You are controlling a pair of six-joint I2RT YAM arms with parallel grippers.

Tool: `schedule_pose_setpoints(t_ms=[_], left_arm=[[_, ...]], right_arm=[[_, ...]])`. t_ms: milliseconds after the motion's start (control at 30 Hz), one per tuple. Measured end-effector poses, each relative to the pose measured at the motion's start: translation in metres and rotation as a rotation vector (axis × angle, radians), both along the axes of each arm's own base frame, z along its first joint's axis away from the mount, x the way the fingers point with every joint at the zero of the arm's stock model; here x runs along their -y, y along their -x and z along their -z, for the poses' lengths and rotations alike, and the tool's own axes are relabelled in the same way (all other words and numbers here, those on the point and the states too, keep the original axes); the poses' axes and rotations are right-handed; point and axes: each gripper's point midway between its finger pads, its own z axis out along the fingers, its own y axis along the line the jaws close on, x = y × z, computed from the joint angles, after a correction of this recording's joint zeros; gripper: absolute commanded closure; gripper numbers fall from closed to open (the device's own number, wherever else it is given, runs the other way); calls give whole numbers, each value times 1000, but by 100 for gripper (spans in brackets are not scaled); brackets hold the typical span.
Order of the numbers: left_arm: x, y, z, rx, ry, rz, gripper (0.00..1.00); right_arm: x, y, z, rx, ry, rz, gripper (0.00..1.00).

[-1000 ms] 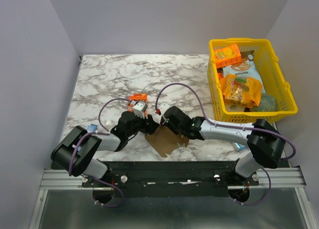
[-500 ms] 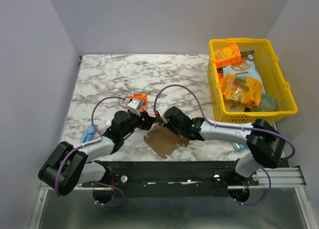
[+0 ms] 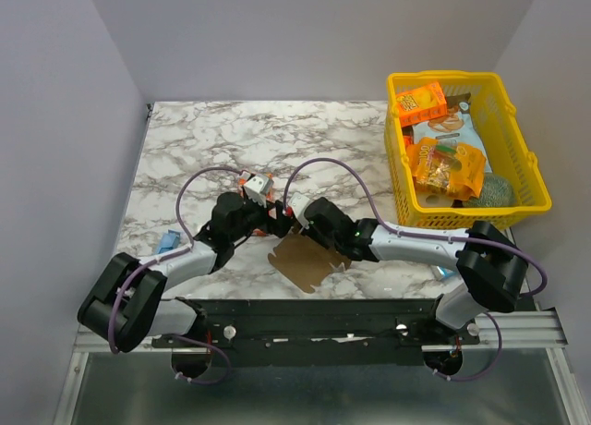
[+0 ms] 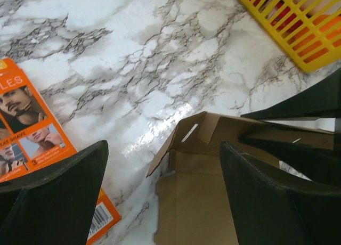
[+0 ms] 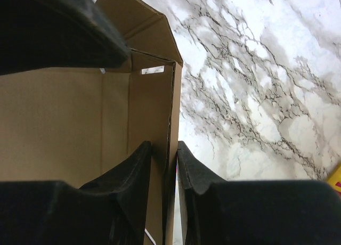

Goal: Fold the paper box

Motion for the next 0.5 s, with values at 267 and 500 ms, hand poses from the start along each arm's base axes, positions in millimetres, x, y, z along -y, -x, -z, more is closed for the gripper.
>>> schedule_pose_setpoints(t_ms=[267, 500], left_arm=[[17, -5, -4, 8, 3, 94, 10], [22, 0, 13, -15, -32, 154, 10]], right_arm=[[2, -2, 0, 7, 3, 12, 67], [3, -3, -1, 10, 1, 20, 67]])
